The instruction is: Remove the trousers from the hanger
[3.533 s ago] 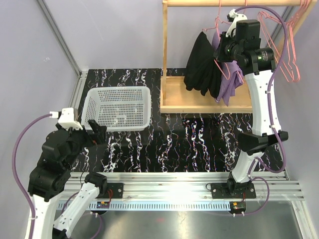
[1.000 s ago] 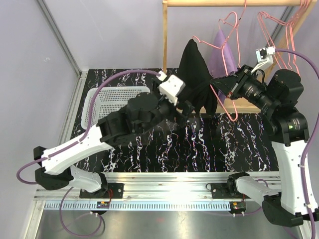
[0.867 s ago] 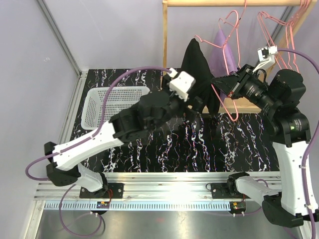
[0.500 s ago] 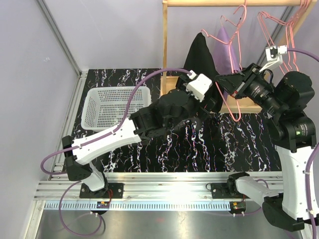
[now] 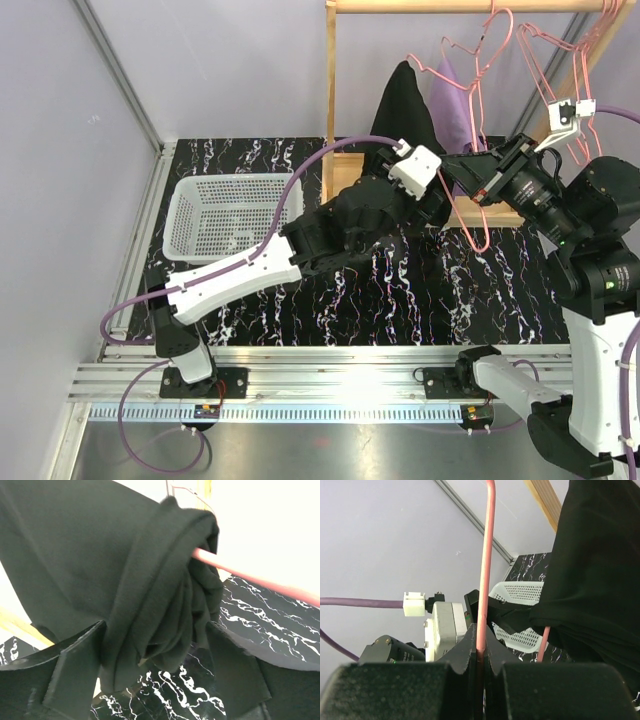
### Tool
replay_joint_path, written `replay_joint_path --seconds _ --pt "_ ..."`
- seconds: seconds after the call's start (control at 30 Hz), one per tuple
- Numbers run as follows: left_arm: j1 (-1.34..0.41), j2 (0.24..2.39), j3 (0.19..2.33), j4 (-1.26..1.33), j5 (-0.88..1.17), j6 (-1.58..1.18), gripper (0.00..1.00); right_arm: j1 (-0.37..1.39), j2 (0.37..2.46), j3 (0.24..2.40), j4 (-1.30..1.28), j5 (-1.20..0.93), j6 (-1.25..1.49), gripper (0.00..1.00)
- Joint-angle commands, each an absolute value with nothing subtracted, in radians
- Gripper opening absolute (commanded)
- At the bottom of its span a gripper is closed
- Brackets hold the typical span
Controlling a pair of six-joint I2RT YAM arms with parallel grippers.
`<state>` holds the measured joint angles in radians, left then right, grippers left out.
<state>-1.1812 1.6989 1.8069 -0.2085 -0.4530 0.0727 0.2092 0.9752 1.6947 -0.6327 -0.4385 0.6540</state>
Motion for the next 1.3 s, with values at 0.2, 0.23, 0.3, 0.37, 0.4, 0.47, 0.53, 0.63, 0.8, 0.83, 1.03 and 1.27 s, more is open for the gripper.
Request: replay_joint_path --seconds 0.2,0.23,0.3,0.37,0.4,0.47,0.53,0.63,0.8,0.83,1.03,1.27 --pt "-1.161 1.695 1.844 -0.126 -0.419 0.09 0.63 0.213 0.947 1.723 -0.422 -0.482 0.673 0.0" --pt "-1.16 1.698 1.847 -0.126 -0.429 0.097 0.6 0.212 0.943 1.721 -0.402 -0.488 0.687 0.0" --pt "-1.155 1.712 1.858 -0.126 -0.436 0.097 0.6 0.212 0.946 1.726 -0.396 -0.499 0.696 0.0" --pt "-1.152 1.721 1.876 -0.126 -0.442 0.094 0.7 0.212 0.945 1.73 -0.388 -0.506 0.706 0.0" --pt "-1.149 1.729 1.885 -0.126 -0.442 0.094 0.72 0.212 0.945 1.73 -0.384 -0.508 0.709 0.0" --pt "-1.146 1.739 1.919 -0.132 -0.44 0.095 0.73 0.212 0.945 1.73 -0.38 -0.514 0.716 0.0" --pt "-1.144 1.758 1.94 -0.133 -0.44 0.098 0.76 0.212 0.943 1.729 -0.377 -0.518 0.721 0.0" --pt "-1.141 1.782 1.989 -0.147 -0.439 0.101 0.46 0.212 0.94 1.726 -0.379 -0.52 0.724 0.0" --pt "-1.143 1.758 1.987 -0.153 -0.431 0.084 0.02 0.212 0.928 1.72 -0.437 -0.477 0.675 0.0" --pt "-1.143 1.749 1.979 -0.152 -0.43 0.081 0.01 0.212 0.925 1.715 -0.442 -0.462 0.664 0.0" --pt "-1.141 1.678 1.957 -0.172 -0.405 0.061 0.0 0.212 0.922 1.689 -0.5 -0.387 0.588 0.0" --pt "-1.141 1.603 1.988 -0.225 -0.374 0.037 0.0 0.213 0.92 1.582 -0.509 -0.344 0.543 0.0"
